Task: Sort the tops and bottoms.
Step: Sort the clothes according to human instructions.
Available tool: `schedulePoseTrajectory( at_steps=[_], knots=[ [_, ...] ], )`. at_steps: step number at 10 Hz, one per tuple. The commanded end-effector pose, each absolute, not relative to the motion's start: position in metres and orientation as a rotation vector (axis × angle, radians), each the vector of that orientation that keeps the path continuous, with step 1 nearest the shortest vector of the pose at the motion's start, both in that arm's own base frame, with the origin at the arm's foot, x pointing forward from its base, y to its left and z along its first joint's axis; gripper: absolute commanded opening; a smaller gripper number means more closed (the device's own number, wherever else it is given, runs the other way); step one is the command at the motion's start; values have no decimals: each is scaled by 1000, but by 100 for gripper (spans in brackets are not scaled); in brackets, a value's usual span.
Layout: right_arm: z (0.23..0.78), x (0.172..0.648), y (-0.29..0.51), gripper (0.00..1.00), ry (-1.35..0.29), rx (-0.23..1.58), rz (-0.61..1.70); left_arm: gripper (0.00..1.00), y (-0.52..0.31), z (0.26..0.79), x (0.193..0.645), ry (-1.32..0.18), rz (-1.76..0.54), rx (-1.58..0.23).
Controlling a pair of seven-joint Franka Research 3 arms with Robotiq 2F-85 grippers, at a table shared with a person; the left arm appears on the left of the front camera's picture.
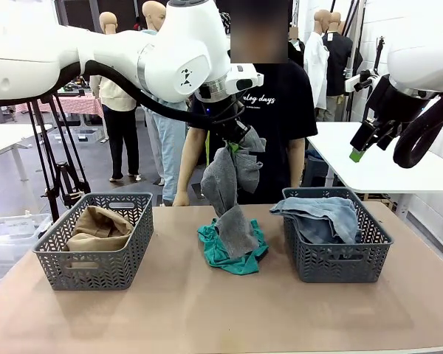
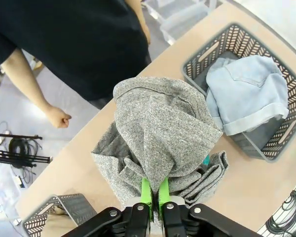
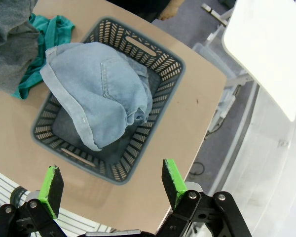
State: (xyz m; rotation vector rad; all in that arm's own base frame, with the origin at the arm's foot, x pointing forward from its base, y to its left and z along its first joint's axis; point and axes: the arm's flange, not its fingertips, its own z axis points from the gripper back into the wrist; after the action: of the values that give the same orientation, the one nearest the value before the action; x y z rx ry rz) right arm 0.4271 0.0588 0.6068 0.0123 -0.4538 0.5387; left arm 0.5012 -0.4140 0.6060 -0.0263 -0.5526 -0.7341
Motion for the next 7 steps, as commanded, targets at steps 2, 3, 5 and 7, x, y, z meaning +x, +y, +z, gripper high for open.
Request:
schedulePoseTrajectory(
  at_steps=[2,3,5,7],
  knots=[
    [605,427,60,100,-449,-9,523,0,-412,609,500,-555,-730,-19],
    [605,427,60,100,-449,-9,523,0,-412,609,500,-555,-730,-19],
    [605,427,60,100,-449,-9,523,0,-412,609,500,-555,-730,-19],
    [605,427,60,100,-449,-9,523,0,-412,609,500,-555,-730,-19]
  ],
)
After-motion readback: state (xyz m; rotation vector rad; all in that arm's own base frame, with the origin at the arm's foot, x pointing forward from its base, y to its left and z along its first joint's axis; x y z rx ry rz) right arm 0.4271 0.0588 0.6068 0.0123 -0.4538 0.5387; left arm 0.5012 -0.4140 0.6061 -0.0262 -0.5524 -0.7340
